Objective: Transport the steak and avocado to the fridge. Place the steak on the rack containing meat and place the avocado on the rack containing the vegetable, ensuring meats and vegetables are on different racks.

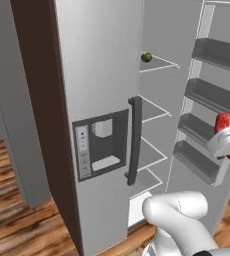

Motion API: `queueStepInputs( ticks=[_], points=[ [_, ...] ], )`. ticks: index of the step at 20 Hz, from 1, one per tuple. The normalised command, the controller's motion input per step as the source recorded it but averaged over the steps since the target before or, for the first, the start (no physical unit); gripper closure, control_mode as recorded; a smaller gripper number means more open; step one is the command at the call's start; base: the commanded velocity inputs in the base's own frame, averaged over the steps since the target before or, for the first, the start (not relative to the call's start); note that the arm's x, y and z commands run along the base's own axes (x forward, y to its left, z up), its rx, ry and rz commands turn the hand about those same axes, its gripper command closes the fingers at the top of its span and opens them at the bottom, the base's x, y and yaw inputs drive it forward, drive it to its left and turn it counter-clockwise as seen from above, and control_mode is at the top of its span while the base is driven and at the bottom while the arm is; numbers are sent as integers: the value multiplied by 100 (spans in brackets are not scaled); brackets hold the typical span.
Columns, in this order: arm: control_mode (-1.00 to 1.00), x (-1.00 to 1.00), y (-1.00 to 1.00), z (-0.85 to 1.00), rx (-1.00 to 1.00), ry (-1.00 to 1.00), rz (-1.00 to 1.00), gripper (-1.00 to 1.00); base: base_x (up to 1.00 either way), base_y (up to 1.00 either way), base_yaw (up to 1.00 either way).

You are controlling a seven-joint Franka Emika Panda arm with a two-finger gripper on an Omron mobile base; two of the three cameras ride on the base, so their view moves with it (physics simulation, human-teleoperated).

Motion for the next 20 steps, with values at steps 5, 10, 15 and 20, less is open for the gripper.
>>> queueStepInputs(
  ticks=[5, 10, 15, 20],
  points=[
    [100, 0, 0, 0, 0, 0, 0, 100, 70, -10, -3],
    [100, 0, 0, 0, 0, 0, 0, 100, 24, -48, -1],
    [100, 0, 0, 0, 0, 0, 0, 100, 25, -21, -5],
    [100, 0, 0, 0, 0, 0, 0, 100, 53, -30, -5]
  ],
)
